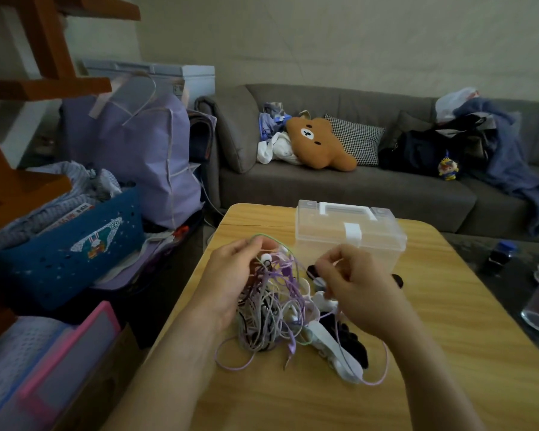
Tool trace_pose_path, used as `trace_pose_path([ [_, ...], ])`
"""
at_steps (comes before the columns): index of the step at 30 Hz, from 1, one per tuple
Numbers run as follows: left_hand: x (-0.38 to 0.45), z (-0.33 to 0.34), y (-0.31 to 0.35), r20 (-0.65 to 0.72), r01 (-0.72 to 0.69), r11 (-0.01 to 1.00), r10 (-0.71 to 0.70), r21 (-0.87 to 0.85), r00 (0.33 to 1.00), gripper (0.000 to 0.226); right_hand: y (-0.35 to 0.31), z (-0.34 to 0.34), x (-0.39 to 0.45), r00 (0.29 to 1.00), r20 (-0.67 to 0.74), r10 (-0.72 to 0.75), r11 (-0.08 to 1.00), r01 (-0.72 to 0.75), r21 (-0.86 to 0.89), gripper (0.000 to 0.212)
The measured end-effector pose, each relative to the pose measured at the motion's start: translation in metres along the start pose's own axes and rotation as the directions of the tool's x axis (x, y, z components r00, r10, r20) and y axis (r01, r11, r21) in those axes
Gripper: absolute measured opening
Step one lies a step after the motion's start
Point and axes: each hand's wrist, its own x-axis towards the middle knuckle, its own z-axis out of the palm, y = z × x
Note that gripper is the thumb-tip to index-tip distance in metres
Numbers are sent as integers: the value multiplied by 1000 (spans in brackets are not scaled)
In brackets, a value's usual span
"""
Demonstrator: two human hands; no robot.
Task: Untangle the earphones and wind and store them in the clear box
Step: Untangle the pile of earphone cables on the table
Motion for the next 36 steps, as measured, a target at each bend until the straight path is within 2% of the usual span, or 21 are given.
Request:
trace_pose_path([
  [3,2,4,-4,-100,-6,999,11,48,995,26,2,8,-1,991,124,-51,995,61,-79,25],
  [6,2,6,-1,-89,-11,1000,10,-6,996,14,0,11,-2,991,98,-95,994,100,-46,30],
  [8,2,3,1,-113,-39,997,46,67,992,10,-1,8,-2,993,26,-119,992,118,46,28],
  [10,4,-3,-1,-114,-94,955,131,280,985,9,-2,4,-3,989,-95,-116,979,131,159,22],
  [12,5,-6,-1,-73,-114,906,157,407,985,9,-1,1,-4,971,-213,-112,970,154,188,18],
  [17,6,-11,4,-108,-102,915,156,391,982,15,3,-7,-2,882,-469,-43,953,177,245,18],
  [20,9,-15,7,-176,-61,952,118,300,977,16,6,-15,-3,861,-508,20,931,169,322,19],
  [23,9,-14,11,-180,22,1000,-20,8,983,15,7,-14,-3,922,-383,60,914,104,393,19],
  [25,7,-11,15,-117,84,975,-109,-203,987,13,6,-11,-2,946,-316,74,904,70,421,17],
  [27,5,-8,18,-67,139,932,-171,-335,983,13,5,-7,0,961,-264,83,885,50,462,13],
  [30,9,-10,17,-155,131,902,-211,-412,965,17,4,-4,1,972,-214,92,870,26,492,10],
  [31,9,-12,15,-247,92,933,-185,-347,951,15,4,-4,0,976,-198,94,865,18,501,10],
  [32,10,-14,12,-365,32,980,-102,-195,926,12,3,-5,0,980,-178,91,861,12,508,10],
  [33,9,-14,10,-476,-43,998,59,45,877,17,3,-5,0,985,-156,79,863,11,506,10],
  [34,6,-12,8,-491,-139,948,270,287,828,22,2,-5,-1,989,-138,56,875,18,483,10],
  [35,1,-7,9,-390,-272,845,468,461,793,24,3,-4,-1,991,-130,23,900,36,435,10],
  [36,-5,1,10,-214,-397,744,576,537,789,23,4,-3,0,992,-129,-14,929,61,365,10],
])
